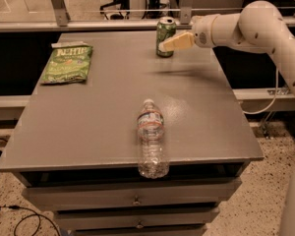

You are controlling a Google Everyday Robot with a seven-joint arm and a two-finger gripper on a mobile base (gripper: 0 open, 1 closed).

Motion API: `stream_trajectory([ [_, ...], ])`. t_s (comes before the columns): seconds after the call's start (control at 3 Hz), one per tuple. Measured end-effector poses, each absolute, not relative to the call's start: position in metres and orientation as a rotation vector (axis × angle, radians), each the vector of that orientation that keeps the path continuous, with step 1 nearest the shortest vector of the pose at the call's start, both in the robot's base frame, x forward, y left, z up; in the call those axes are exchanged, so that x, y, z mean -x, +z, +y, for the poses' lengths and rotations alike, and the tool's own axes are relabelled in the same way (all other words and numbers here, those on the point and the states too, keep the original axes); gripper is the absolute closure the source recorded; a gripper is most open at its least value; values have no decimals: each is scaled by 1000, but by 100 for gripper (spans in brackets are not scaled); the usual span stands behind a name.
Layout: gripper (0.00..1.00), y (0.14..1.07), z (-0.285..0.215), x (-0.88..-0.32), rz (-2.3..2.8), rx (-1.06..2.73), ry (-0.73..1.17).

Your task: Move green can near water bottle

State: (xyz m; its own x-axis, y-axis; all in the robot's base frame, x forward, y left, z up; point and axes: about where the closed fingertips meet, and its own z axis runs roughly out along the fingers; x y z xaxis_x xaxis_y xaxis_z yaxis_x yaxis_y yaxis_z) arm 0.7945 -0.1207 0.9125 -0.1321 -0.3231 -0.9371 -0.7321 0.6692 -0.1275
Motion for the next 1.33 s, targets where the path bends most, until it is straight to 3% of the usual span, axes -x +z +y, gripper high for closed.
stream_trajectory([
  [0.67, 3, 897, -94, -837, 1720, 868, 461],
  [1.0, 19, 892, -90, -842, 1729, 858, 475],
  [1.33, 43, 889, -90, -838, 1734, 843, 493],
])
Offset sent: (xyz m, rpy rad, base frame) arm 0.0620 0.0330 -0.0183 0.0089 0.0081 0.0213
